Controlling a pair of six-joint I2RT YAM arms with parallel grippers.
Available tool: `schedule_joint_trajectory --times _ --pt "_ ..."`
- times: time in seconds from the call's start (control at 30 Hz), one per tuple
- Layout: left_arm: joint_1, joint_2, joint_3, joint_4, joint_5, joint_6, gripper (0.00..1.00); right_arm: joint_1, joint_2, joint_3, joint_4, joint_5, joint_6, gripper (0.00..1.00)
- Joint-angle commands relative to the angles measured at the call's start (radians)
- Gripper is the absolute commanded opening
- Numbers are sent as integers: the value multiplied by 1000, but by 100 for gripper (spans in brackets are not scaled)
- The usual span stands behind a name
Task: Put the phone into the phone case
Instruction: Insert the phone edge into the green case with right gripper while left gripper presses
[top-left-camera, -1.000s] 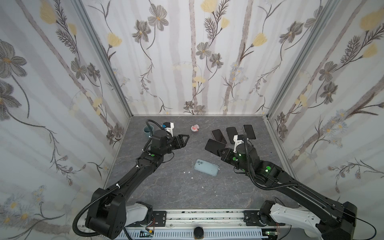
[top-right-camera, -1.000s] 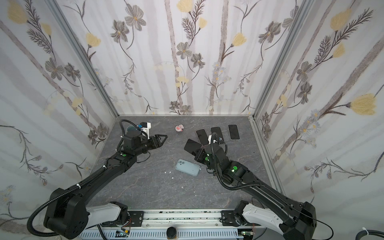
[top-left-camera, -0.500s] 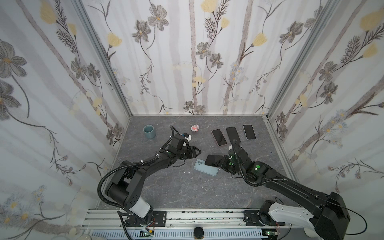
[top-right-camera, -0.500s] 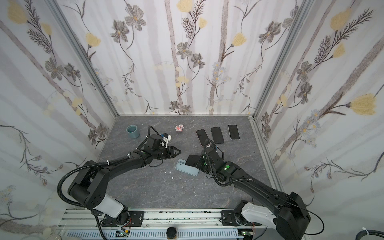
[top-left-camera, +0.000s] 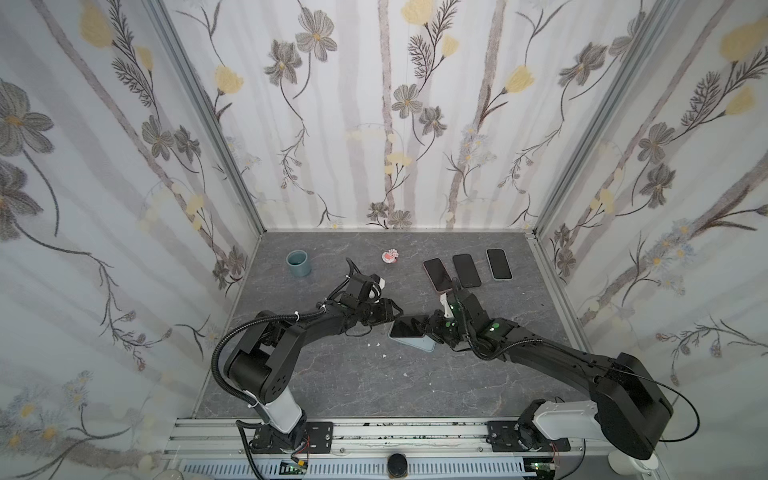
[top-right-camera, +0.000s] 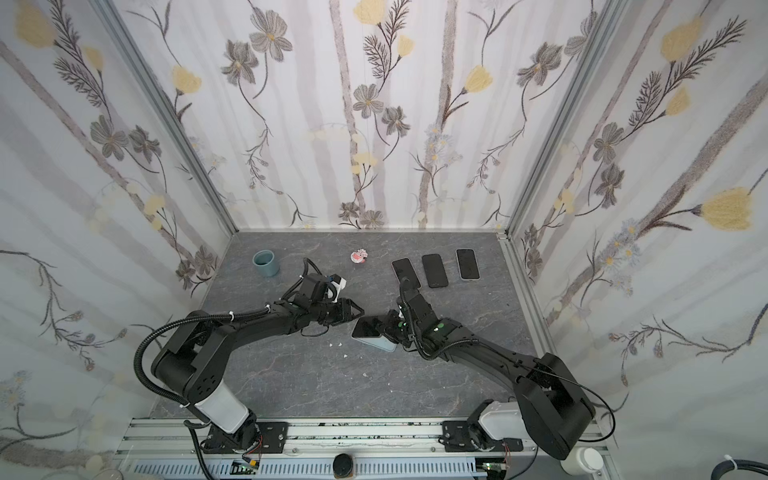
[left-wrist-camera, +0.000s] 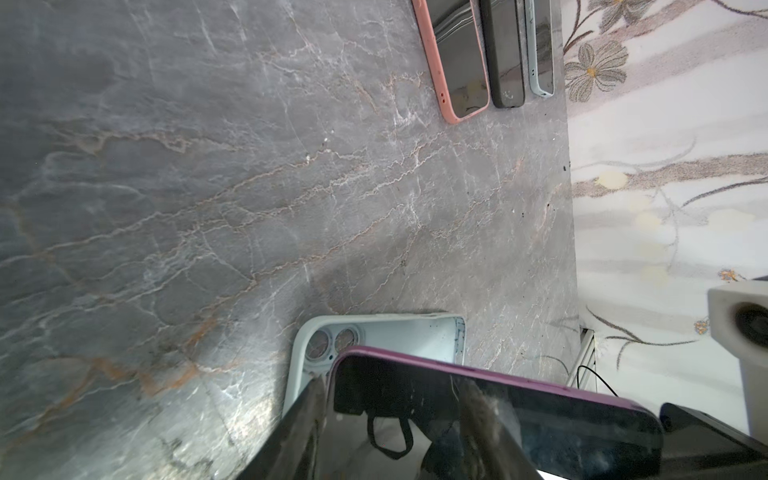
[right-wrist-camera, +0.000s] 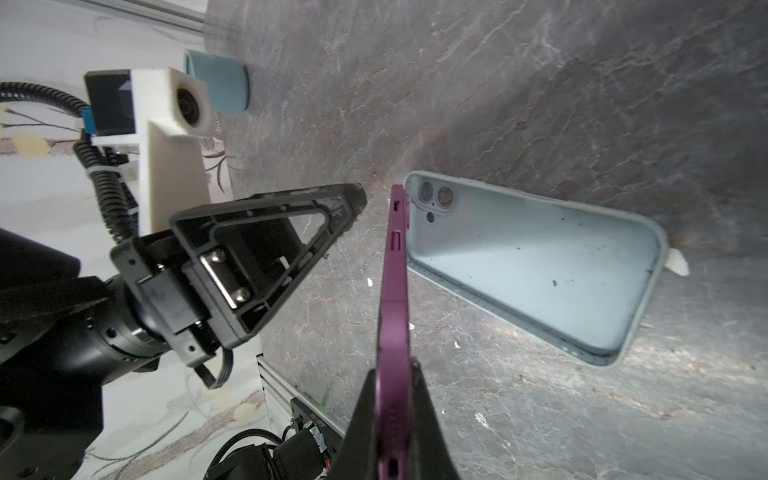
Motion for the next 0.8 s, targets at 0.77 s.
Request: schedule_joint_trajectory --times 0.77 --pt "-24 -9 -136 165 86 -176 49 -71 142 -8 134 -201 -87 0"
